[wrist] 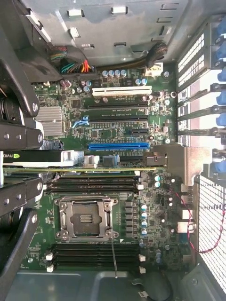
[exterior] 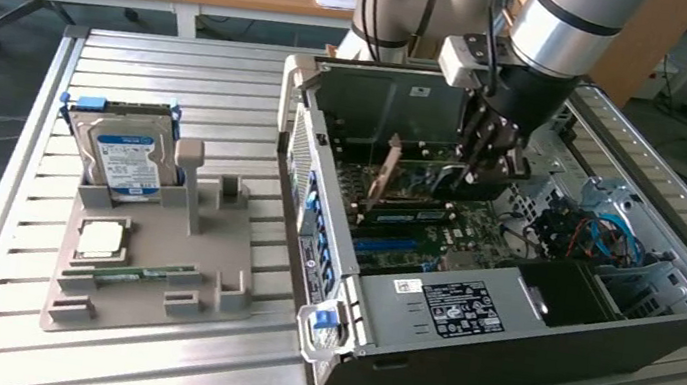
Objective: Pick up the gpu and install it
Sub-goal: 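Insert the gpu into the slot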
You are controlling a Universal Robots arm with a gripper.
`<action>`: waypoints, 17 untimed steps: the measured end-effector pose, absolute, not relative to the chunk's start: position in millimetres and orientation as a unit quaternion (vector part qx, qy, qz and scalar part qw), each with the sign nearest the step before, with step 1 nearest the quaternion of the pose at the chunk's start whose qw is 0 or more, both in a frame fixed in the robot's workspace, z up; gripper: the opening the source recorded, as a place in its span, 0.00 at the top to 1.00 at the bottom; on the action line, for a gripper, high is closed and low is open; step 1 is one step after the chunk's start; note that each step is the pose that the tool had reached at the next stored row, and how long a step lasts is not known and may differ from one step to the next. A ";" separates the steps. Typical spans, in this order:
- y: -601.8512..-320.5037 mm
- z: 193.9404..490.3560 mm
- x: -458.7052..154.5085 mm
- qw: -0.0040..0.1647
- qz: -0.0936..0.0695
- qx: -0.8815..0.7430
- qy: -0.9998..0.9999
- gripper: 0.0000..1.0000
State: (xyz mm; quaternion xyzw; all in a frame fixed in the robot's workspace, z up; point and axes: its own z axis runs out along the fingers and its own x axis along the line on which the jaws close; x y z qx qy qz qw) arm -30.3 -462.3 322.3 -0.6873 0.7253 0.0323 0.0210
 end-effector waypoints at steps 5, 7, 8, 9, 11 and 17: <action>-462.2 316.0 -31.2 0.021 0.032 -0.687 0.725 0.73; -462.2 313.8 -31.3 0.021 0.032 -0.687 0.725 0.73; -462.2 313.5 -31.4 0.021 0.032 -0.687 0.725 0.73; -462.2 313.5 -31.4 0.021 0.032 -0.687 0.725 0.73; -462.2 313.3 -31.5 0.021 0.032 -0.687 0.725 0.73; -462.0 309.9 -35.4 0.021 0.032 -0.687 0.725 0.73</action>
